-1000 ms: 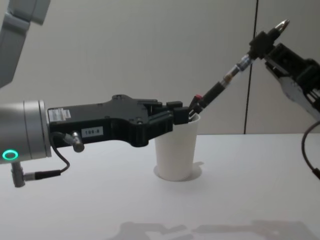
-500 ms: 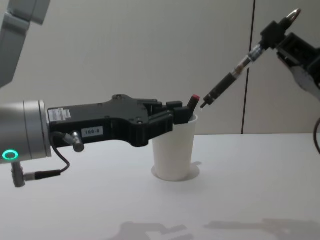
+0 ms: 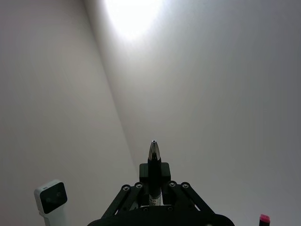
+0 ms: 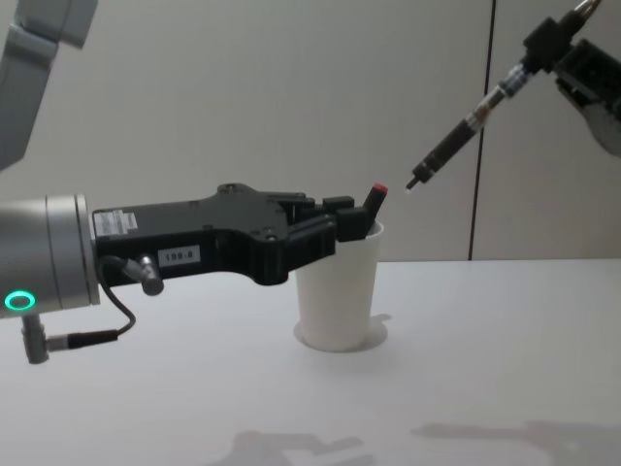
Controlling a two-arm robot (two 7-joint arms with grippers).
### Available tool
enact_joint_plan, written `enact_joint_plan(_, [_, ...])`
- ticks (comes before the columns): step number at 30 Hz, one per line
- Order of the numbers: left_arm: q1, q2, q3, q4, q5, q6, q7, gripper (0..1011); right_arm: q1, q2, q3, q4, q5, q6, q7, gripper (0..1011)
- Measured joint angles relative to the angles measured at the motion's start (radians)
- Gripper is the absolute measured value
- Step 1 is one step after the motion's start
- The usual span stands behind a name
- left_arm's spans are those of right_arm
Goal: Place the pen into the pen holder.
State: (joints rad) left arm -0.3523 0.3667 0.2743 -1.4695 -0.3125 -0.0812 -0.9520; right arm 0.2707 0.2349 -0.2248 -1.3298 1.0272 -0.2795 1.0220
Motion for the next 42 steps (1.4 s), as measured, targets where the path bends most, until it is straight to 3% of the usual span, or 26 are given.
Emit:
enact_joint_plan(15, [0.0, 0.0, 0.0, 0.0, 0.0, 0.0, 0.0, 166, 0.003, 0.01, 0.005, -0.028, -0.021, -0.003, -0.033, 131])
enact_joint_plan(27, [0.0, 0.0, 0.0, 0.0, 0.0, 0.0, 0.0, 522, 0.014, 0.011, 0.002, -0.033, -0.058, -0.001, -0.063, 131])
enact_joint_plan(42, [0.0, 0.0, 0.0, 0.0, 0.0, 0.0, 0.0, 969, 0.056, 0.004, -0.001, -0.015, -0.137, 0.012, -0.155, 131])
